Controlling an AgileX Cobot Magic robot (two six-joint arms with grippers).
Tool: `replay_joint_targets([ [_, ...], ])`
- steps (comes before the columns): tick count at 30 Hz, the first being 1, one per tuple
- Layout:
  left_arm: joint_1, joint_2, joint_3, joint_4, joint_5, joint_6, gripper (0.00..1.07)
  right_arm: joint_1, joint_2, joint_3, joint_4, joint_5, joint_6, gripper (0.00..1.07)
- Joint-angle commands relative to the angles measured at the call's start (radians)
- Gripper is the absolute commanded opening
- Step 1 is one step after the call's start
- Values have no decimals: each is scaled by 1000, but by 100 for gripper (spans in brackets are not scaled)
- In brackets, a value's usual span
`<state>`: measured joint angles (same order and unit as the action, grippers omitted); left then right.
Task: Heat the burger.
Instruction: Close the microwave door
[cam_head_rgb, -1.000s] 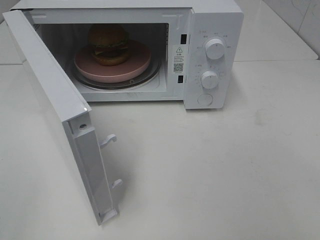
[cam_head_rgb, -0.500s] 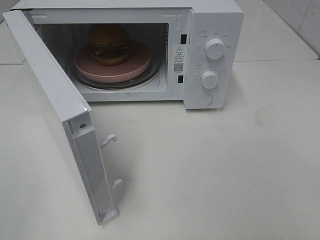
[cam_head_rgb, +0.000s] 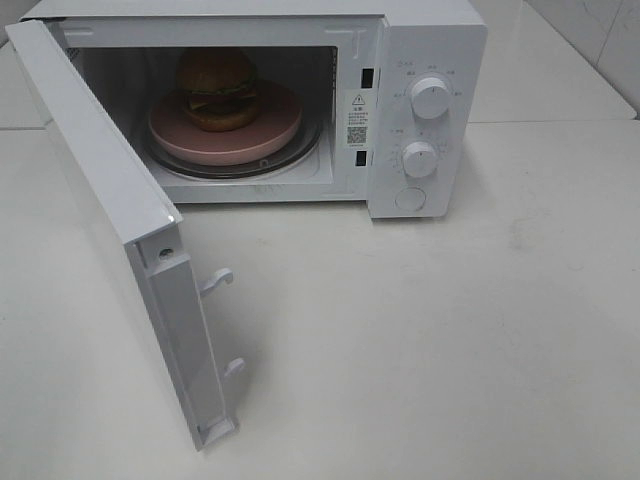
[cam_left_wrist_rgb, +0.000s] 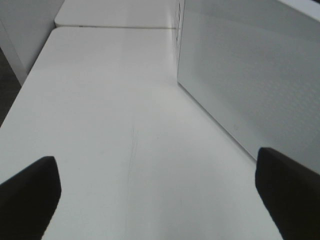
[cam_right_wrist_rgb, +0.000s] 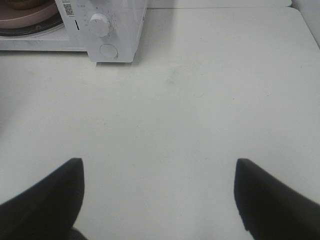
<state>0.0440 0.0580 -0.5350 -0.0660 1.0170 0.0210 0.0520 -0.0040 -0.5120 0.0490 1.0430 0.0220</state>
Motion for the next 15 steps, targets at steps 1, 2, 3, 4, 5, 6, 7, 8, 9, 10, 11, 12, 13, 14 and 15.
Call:
replay_joint_targets([
  [1, -4, 31, -21, 6, -59, -3, 102, -7, -27, 0, -2, -9, 4, 76],
  [2, -4, 59, -20, 6, -89, -3, 102, -7, -27, 0, -2, -9, 4, 76],
  [3, -4, 76, -20, 6, -102, -3, 100, -7, -27, 0, -2, -9, 4, 76],
  [4, -4, 76, -20, 6, -102, -3, 100, -7, -27, 0, -2, -9, 4, 76],
  [5, -4, 111, -16, 6, -122, -3, 95, -7, -27, 0, -2, -9, 4, 76],
  [6, -4, 129, -16, 6, -133, -3, 91, -7, -27, 0, -2, -9, 4, 76],
  [7, -4, 129, -16, 6, -133, -3, 91, -7, -27, 0, -2, -9, 4, 76],
  [8, -4, 160, -16, 2, -157, -3, 80, -7, -27, 0, -2, -9, 4, 76],
  [9, -4, 160, -16, 2, -157, -3, 80, -7, -27, 0, -2, -9, 4, 76],
  [10, -4, 188, -16, -1, -186, -3, 66, -7, -27, 0, -2, -9, 4, 76],
  [11, -4, 202, -16, -1, -203, -3, 57, -7, -27, 0, -2, -9, 4, 76],
  [12, -4, 214, -16, -1, -215, -3, 49, -7, -27, 0, -2, -9, 4, 76],
  [13, -4, 214, -16, -1, -215, -3, 49, -7, -27, 0, -2, -9, 4, 76],
  [14, -4, 238, -16, -4, -245, -3, 34, -7, -27, 0, -2, -9, 4, 76],
  [15, -4, 247, -16, -4, -257, -3, 28, -7, -27, 0, -1, -9, 4, 76],
])
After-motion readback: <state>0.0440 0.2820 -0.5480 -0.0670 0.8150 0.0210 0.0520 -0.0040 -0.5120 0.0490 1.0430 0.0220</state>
